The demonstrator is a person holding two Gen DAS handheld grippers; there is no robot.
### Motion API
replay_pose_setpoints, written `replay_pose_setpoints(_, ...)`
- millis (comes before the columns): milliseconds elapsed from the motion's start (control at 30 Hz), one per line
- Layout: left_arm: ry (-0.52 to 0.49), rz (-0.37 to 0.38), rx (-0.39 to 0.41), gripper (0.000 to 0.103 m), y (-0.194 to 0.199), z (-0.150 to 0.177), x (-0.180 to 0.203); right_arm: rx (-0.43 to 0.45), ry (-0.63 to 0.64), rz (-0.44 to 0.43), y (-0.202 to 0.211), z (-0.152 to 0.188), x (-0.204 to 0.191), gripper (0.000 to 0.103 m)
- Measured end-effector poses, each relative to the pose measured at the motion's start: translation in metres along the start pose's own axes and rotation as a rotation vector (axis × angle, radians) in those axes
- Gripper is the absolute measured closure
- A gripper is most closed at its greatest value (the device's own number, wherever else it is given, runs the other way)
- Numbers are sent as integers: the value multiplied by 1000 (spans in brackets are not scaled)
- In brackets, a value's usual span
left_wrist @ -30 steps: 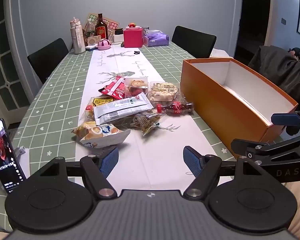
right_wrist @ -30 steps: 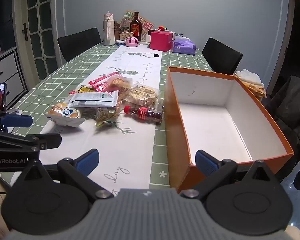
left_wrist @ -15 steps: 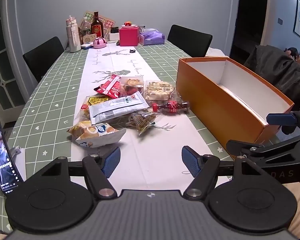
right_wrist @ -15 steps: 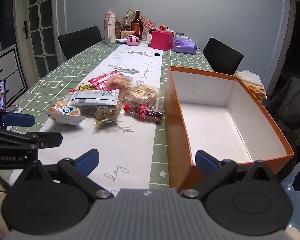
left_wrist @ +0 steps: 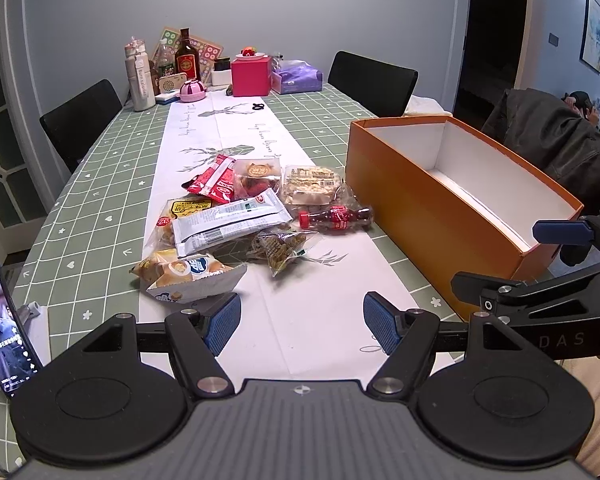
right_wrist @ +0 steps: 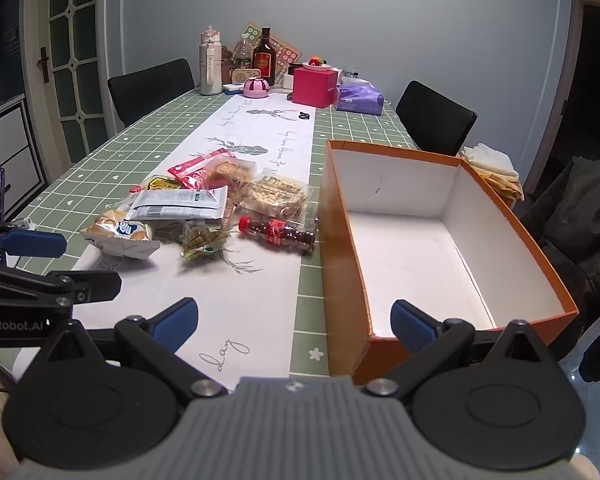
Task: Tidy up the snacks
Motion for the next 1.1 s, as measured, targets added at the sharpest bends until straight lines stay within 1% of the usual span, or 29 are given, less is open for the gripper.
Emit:
replay_pose_setpoints(200, -5, 4, 1, 20, 0, -1, 2, -9, -13, -22, 0, 0, 0, 3)
replay_pose_setpoints(700, -4, 12, -10, 21, -2, 2, 1, -10, 5, -7, -2, 0, -2, 3)
replay_pose_setpoints(1100, -9, 25, -16, 21, -2, 3, 3, -10, -12, 20, -3, 2, 4, 3)
Point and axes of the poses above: each gripper's, at about its wrist camera, not at the fingertips, and y roughly against the way its jaws point, x to its right, z to its underside, the point moved 9 cm from there along -y, roughly the way its jaws point, and after that the axes turned 5 degrees about -z, right-handed, at the moved point
